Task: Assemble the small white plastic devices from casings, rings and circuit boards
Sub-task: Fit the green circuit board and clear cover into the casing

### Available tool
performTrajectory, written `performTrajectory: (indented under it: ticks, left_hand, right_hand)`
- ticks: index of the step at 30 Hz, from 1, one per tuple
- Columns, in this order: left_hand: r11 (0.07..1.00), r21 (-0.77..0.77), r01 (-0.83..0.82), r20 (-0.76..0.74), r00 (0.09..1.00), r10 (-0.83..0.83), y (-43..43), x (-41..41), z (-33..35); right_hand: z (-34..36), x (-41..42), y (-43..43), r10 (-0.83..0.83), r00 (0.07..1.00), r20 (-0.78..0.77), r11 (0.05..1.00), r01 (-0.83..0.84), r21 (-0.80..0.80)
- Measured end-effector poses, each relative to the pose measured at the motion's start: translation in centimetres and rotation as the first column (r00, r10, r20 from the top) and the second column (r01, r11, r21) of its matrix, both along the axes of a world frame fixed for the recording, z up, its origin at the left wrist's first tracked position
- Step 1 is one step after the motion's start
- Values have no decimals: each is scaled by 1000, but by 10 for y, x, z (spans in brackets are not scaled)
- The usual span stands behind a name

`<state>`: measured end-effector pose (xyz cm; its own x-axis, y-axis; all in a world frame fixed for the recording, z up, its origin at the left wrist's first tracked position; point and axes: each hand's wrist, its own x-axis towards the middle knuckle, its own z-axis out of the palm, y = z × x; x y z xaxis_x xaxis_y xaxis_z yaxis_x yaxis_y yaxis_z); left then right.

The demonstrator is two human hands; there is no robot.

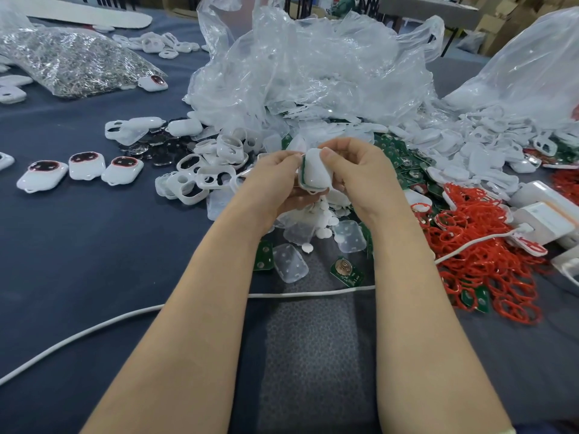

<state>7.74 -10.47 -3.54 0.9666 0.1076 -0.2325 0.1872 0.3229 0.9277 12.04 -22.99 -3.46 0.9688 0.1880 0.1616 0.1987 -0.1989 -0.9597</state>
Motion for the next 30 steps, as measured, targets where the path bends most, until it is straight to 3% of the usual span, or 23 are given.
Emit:
performTrajectory:
  ticks: [7,14,17,30]
  left_hand:
    - [999,27,42,31,999,-43,1,2,-3]
    - [999,38,21,-1,1000,-21,1,2,-3]
    - [991,129,40,28,999,-44,2,3,-7]
    - [988,154,3,139,990,-25,3,3,-10]
  right_hand:
    - [0,0,-2,104,982,-155,963,-61,264]
    - [-4,-1,2,11,998,-67,1000,-11,11]
    - [-4,0,3,-20,999,-39,999,18,-37]
    - [-6,0,2,3,997,-73,999,-5,-32]
